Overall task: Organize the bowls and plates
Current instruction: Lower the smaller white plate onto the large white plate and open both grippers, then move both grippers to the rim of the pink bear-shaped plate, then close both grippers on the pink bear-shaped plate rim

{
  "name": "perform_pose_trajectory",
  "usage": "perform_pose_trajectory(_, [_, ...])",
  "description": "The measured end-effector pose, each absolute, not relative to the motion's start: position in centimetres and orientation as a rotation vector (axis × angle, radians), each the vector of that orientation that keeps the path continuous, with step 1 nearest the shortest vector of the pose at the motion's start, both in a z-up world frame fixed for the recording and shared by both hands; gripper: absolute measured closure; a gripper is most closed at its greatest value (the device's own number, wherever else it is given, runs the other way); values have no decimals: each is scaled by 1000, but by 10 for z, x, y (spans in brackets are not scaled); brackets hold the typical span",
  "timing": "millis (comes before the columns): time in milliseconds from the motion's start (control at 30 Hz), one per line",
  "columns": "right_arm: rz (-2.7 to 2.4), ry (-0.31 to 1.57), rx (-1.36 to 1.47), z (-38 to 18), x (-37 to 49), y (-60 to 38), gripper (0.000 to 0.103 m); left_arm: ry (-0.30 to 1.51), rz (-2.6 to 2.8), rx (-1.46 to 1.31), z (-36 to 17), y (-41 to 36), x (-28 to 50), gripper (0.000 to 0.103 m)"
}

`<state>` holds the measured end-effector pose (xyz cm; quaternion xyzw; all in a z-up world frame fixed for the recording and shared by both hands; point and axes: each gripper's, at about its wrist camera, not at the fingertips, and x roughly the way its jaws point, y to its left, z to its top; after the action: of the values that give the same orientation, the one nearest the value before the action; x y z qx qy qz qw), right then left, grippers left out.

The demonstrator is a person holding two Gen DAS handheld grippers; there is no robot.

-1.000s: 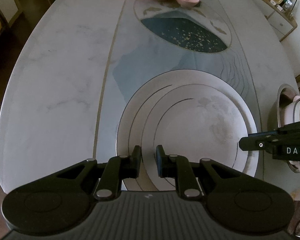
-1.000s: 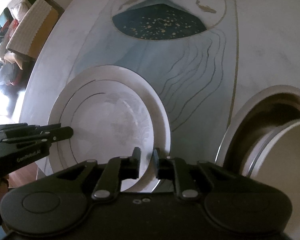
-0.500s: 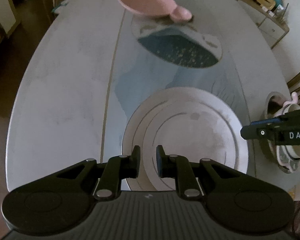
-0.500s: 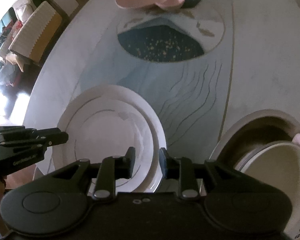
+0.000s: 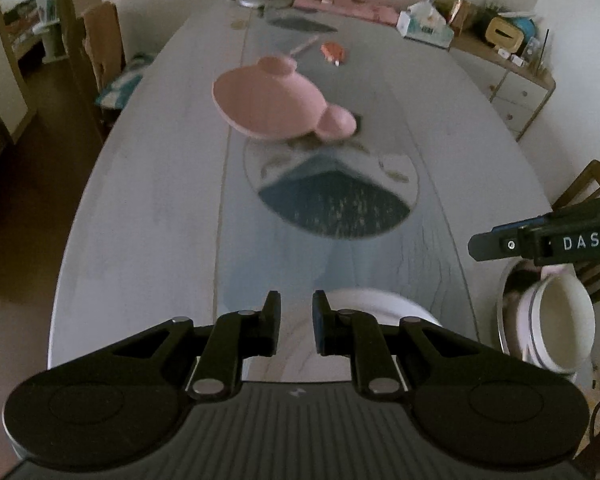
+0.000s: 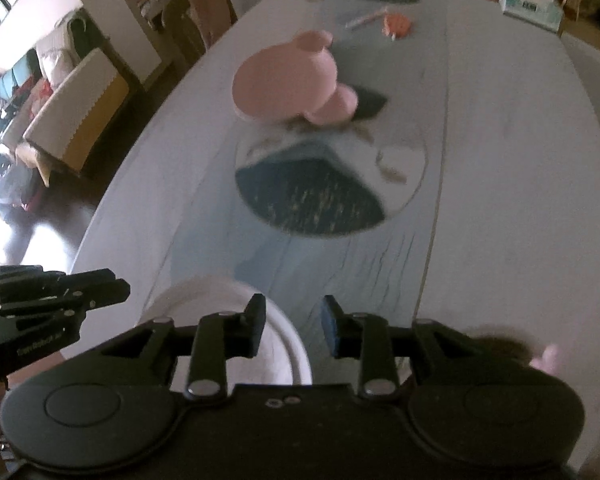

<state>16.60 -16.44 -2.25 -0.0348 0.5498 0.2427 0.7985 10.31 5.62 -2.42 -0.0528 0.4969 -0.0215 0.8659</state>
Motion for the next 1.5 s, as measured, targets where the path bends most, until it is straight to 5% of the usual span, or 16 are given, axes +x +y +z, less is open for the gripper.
perform_pose_trajectory(167, [514, 1134, -59, -8, 188, -165, 58, 1014, -32, -95, -15, 54, 128, 84])
perform_pose_trajectory(333, [509, 1095, -62, -1, 214, -164, 53, 974, -6, -92, -9, 56, 156, 47])
perform_pose_trajectory(533, [483, 1079, -60, -2, 247, -165, 42, 949, 32, -92, -11, 62, 194, 33])
perform_pose_trajectory(700, [469, 1077, -58, -7, 279, -164, 32, 941, 79, -86, -18, 70, 228, 32])
perform_pose_trajectory(933, [459, 1079, -83, -20, 333, -152, 31, 963, 139, -93, -32, 82, 277, 32])
perform_pose_trajectory(1500, [524, 1173, -149, -81, 424, -87, 44, 1056, 230, -105, -87, 119, 373, 33])
